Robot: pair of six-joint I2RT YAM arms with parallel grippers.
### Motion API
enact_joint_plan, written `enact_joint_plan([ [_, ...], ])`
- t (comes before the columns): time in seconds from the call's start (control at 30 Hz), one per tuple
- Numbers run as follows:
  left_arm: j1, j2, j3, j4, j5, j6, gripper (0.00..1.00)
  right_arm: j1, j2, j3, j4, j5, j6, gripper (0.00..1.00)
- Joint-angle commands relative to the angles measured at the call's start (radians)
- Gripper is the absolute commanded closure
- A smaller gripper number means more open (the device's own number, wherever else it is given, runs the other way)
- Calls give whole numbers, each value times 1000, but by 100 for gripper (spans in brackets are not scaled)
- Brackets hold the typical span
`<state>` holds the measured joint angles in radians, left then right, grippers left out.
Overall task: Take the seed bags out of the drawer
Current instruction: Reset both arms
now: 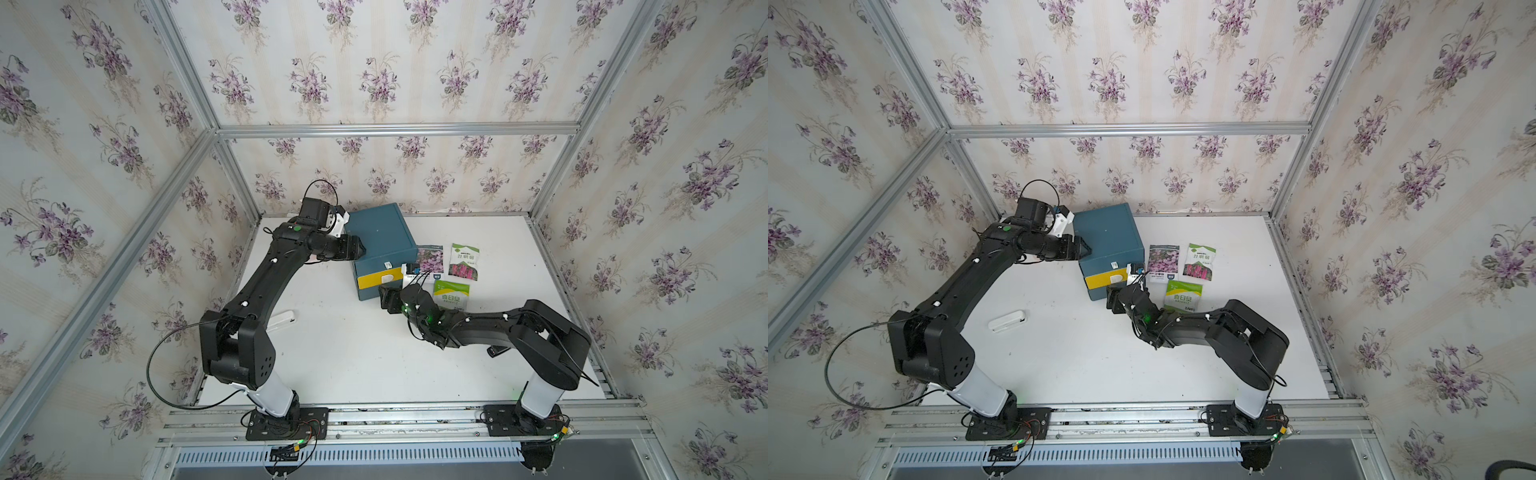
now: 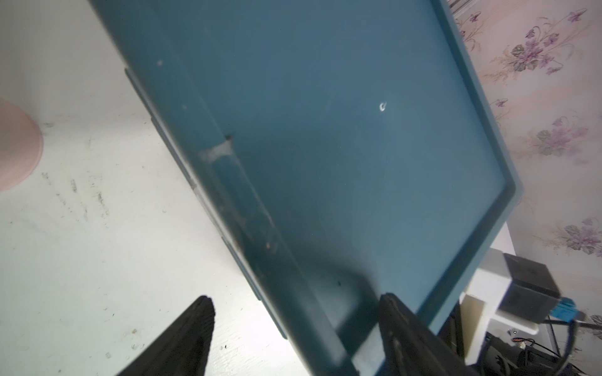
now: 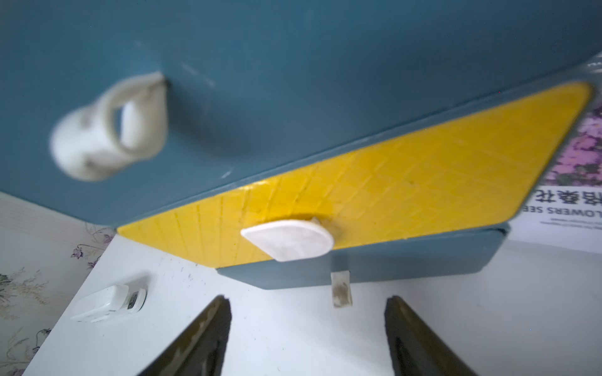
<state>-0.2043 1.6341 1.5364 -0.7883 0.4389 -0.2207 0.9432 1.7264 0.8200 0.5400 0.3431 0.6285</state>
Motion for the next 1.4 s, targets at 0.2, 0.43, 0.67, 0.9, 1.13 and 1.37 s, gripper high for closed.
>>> enact_joint_plan([
  [0.2, 0, -161, -57, 57, -118, -45, 1, -15, -164, -32, -184, -30, -45, 1],
  [0.43, 1, -377, -198, 132, -224, -47, 1, -113, -301, -54, -329, -119, -83, 0],
  [0.67, 36, -532, -405, 225, -331, -7, 0, -290, -400, -38, -445, -205, -225, 0],
  [0.9, 97, -589, -610, 424, -390, 30, 0, -561, -459, -67, -449, -154, -395, 0],
  [1.13, 147, -539, -736, 638, -434, 93, 0, -796, -452, -218, -140, -209, -556, 0],
  [1.37, 180, -472, -889, 935, -481, 149, 0, -869, -287, -286, 95, -218, -577, 0],
])
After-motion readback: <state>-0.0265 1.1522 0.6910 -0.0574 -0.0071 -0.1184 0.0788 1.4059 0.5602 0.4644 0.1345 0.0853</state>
